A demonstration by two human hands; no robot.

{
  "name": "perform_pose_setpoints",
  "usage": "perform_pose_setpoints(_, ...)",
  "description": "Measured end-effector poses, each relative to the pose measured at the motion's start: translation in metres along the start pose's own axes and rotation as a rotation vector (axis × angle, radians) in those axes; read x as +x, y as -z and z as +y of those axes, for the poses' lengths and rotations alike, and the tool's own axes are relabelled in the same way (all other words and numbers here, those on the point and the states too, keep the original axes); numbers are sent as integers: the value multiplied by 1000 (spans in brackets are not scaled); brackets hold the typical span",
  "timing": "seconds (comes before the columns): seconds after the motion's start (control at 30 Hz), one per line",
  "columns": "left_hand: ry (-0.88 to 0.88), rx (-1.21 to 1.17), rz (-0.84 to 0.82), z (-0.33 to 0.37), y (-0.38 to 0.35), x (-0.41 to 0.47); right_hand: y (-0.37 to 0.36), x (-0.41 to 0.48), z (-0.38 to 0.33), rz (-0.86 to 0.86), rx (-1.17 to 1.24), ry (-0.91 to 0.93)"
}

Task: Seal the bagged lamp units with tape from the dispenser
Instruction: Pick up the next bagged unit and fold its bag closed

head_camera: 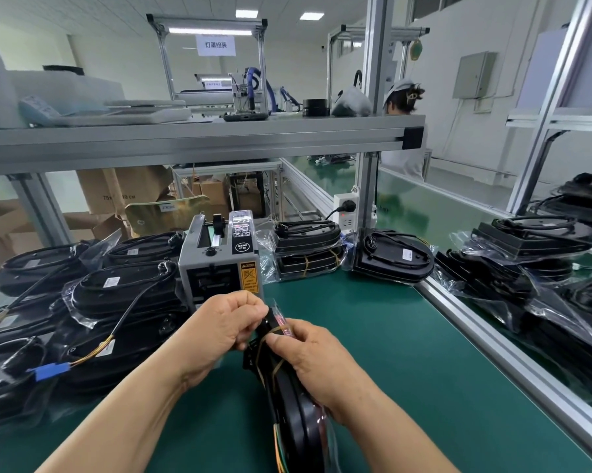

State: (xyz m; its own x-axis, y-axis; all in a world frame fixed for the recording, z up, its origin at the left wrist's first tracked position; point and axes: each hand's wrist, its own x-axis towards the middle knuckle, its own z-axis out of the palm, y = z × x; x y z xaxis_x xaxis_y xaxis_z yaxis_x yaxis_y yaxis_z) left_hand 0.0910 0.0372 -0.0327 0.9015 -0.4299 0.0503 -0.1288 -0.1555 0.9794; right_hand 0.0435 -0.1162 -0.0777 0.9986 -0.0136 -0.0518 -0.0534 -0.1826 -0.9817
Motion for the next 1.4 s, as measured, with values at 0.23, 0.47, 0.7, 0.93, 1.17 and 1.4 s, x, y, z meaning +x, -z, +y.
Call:
perform_pose_setpoints(0.23, 32, 17, -9, -2, 1, 4, -1, 1, 1, 2, 3, 13)
perform_pose_setpoints(0.47, 67, 19, 16, -3, 2, 9, -1, 2, 2, -8, 33, 6)
perform_pose_setpoints(0.7, 41, 37, 129, -1, 7, 13, -1, 2, 1, -13, 32, 8)
perform_pose_setpoints(0.93, 47, 119, 122, -6, 0, 17, -1, 1, 0, 1, 6, 22)
perform_pose_setpoints(1.17, 53, 82, 138, -12, -1, 18, 0, 2, 1, -1, -18, 26)
perform_pose_setpoints(1.4, 31, 102, 133, -14, -1, 18, 0, 2, 1, 1, -8, 14)
